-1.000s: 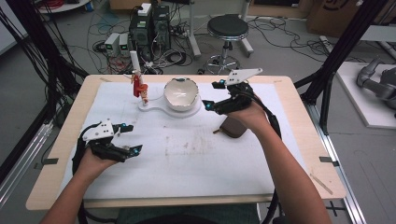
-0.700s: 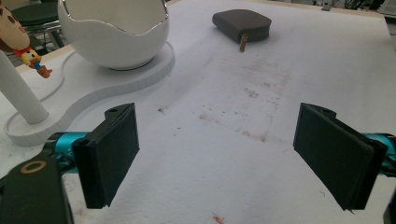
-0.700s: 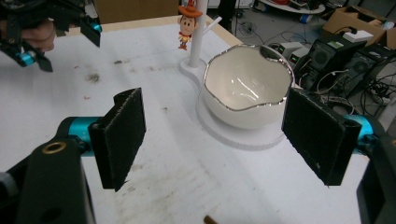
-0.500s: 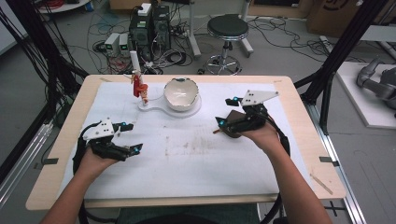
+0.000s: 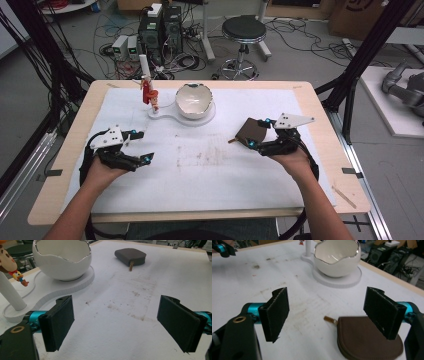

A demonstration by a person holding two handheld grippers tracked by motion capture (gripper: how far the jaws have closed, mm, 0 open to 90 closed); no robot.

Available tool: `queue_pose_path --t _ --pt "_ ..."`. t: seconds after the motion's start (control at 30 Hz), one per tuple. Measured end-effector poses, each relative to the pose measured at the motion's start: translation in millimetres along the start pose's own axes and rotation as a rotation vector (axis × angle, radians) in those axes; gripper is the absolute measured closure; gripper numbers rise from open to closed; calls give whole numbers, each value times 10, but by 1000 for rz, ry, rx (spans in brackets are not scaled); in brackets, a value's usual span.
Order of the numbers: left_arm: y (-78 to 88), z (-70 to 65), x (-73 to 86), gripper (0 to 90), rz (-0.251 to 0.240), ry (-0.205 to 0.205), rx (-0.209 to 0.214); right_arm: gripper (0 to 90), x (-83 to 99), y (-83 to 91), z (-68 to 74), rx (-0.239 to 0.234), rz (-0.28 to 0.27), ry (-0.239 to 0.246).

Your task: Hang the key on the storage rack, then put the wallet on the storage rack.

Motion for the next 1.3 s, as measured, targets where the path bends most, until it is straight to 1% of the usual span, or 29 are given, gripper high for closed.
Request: queue_pose_path --t 0.1,0.2,0.33,0.47,0.5,0.57,0.67,0.73,0.8,0.9,1.07,1.3 --pt "-9 1 3 141 1 -1 4 204 135 45 -35 20 1 -33" --pt "-27 19 1 141 -3 1 6 202 257 76 -53 33 10 -53" --pt "-49 43 -8 141 -5 2 0 196 367 130 -65 51 12 -68" --pt "-51 48 -9 141 -12 7 1 196 487 203 -84 71 4 -97" --pt "-50 53 -8 141 -9 5 2 190 516 218 -96 79 19 -113" --pt "-54 53 -6 141 -11 12 0 187 550 253 -120 91 -2 -124" --pt "-59 42 -9 141 -7 4 1 187 564 287 -142 104 -12 -132" --pt "-68 32 -12 141 -4 2 3 187 550 297 -143 108 -24 -125" --pt "-83 28 -9 141 1 -2 6 187 540 296 -139 103 -26 -119" --pt "-97 15 -5 142 8 -4 11 187 535 298 -135 102 -27 -124" --pt "-114 23 -6 142 2 11 19 187 526 319 -136 116 -34 -131" --pt "-159 -17 -17 142 16 -2 25 187 543 339 -117 121 -37 -120"
Point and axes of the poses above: each handheld gripper's, and its own axes: y roughly backward along the jaws, x roughly out of its underside, z roughly to its left, the point moved 6 cm from there along -y, roughly forward along the jaws, and after that the axes turned 1 degree about -x, right-handed, at the moved point
